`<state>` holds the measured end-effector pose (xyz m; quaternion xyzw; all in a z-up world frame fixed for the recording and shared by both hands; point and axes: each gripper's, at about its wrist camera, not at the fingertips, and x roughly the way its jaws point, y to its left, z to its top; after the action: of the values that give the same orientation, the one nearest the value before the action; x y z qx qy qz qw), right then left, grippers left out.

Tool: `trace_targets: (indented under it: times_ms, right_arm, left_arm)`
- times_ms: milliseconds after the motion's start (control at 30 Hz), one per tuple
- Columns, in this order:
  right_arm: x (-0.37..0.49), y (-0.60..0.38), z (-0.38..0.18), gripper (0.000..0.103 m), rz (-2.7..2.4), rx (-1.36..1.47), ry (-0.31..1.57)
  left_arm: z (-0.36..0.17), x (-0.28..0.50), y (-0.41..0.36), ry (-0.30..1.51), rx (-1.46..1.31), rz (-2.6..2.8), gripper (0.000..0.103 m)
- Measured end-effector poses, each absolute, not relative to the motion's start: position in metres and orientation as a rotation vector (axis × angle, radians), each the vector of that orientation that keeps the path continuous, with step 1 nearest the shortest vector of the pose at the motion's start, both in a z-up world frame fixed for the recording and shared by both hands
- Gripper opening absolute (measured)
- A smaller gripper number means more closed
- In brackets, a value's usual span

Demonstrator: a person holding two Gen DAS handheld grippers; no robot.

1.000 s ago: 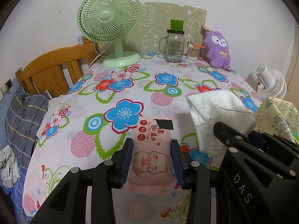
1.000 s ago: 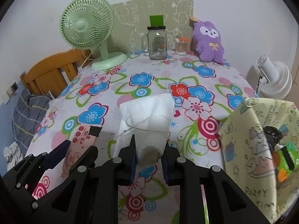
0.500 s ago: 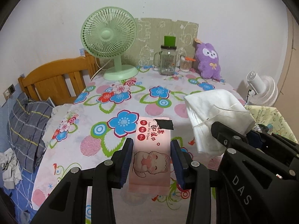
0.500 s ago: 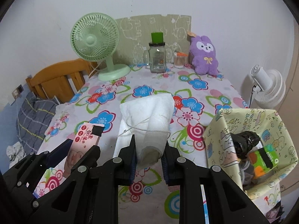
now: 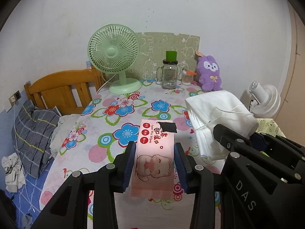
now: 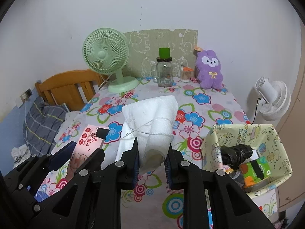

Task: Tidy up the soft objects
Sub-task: 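Carry the pink pack with the left tool while the right tool carries the white cloth to the box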

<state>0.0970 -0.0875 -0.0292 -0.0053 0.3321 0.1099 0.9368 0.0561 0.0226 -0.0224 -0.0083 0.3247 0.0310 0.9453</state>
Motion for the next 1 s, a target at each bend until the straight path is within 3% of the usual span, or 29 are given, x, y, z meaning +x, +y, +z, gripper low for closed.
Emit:
trace_targets:
  times_ms: [1000]
  right_arm:
    - [0.095, -0.181, -0.016, 0.025, 0.136, 0.025, 0.643]
  left_arm:
    - [-0.014, 0.065, -0.068, 0.631, 0.012, -0.042, 0.041]
